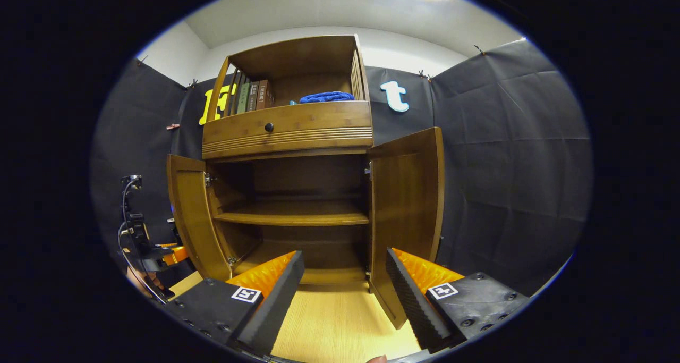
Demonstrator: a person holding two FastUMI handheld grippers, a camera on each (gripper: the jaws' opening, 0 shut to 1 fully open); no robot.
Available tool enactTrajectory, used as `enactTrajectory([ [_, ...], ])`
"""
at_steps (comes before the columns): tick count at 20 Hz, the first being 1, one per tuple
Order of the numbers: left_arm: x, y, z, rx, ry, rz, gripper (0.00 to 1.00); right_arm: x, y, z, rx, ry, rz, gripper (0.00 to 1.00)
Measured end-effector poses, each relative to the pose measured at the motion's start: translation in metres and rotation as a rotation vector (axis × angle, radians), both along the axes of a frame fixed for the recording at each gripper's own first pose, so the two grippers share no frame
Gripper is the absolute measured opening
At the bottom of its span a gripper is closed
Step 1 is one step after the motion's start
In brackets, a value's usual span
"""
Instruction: Open the right door of the double-door shoe cabinet with the right hand, and open the left door with the left hand.
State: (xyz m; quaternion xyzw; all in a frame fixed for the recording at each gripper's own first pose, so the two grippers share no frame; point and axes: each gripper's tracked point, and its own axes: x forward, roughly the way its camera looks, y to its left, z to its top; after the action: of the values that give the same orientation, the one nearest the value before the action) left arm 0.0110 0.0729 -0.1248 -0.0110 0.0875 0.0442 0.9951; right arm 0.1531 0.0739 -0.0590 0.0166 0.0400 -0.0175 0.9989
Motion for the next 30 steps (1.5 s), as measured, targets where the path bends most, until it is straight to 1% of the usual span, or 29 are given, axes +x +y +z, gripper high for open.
enactTrajectory([
  [1,-0.002,0.007,0.000,-0.006,-0.001,0.008,0.16,0.001,0.002,-0.001,0.006,0.001,0.002,1.00],
  [2,-0.005,0.015,0.000,-0.013,-0.003,0.019,0.14,0.003,0.004,-0.001,0.012,0.003,0.007,0.98],
  [4,-0.012,0.032,0.005,-0.029,-0.022,0.041,0.12,0.003,0.011,-0.003,0.018,0.007,0.022,0.98],
  [6,-0.019,0.049,0.012,-0.017,-0.041,0.063,0.12,0.004,0.019,-0.007,0.015,0.014,0.039,0.98],
  [7,-0.021,0.059,0.013,-0.002,-0.040,0.077,0.11,0.005,0.025,-0.009,0.018,0.018,0.051,1.00],
  [8,-0.025,0.071,0.012,0.012,-0.038,0.098,0.08,0.006,0.032,-0.010,0.022,0.021,0.063,0.98],
  [9,-0.028,0.081,0.013,-0.001,-0.035,0.097,0.07,0.007,0.038,-0.012,0.024,0.023,0.077,0.98],
  [11,-0.031,0.086,0.012,-0.037,-0.030,0.092,0.07,0.008,0.049,-0.010,0.018,0.023,0.103,0.98],
  [12,-0.033,0.088,0.013,-0.038,-0.027,0.084,0.09,0.009,0.053,-0.009,0.012,0.020,0.113,0.98],
  [13,-0.034,0.087,0.014,-0.027,-0.029,0.080,0.11,0.009,0.056,-0.007,0.008,0.016,0.118,0.98],
  [15,-0.036,0.085,0.014,0.008,-0.034,0.075,0.12,0.011,0.058,-0.006,0.013,0.014,0.124,0.98],
  [17,-0.044,0.082,0.016,0.024,-0.039,0.074,0.12,0.013,0.059,-0.005,0.015,0.015,0.117,0.98],
  [18,-0.050,0.083,0.015,0.018,-0.041,0.077,0.12,0.015,0.059,-0.005,0.011,0.016,0.109,1.00],
  [20,-0.063,0.083,0.018,0.005,-0.048,0.087,0.12,0.017,0.058,-0.004,0.001,0.015,0.095,1.00],
  [21,-0.069,0.083,0.021,0.004,-0.052,0.091,0.12,0.021,0.058,-0.004,-0.003,0.015,0.088,0.98],
  [23,-0.081,0.078,0.026,0.002,-0.052,0.090,0.11,0.023,0.059,-0.003,-0.008,0.014,0.084,0.98],
  [24,-0.085,0.074,0.029,0.000,-0.051,0.084,0.14,0.024,0.058,-0.003,-0.009,0.009,0.079,0.98],
  [25,-0.089,0.069,0.033,-0.005,-0.050,0.075,0.10,0.023,0.058,-0.002,-0.007,0.004,0.075,0.98],
  [28,-0.096,0.053,0.048,-0.012,-0.069,0.036,0.21,0.024,0.056,0.000,-0.018,-0.010,0.067,0.98],
  [30,-0.098,0.042,0.056,-0.005,-0.077,0.017,0.33,0.024,0.056,0.004,-0.029,-0.027,0.065,0.98],
])
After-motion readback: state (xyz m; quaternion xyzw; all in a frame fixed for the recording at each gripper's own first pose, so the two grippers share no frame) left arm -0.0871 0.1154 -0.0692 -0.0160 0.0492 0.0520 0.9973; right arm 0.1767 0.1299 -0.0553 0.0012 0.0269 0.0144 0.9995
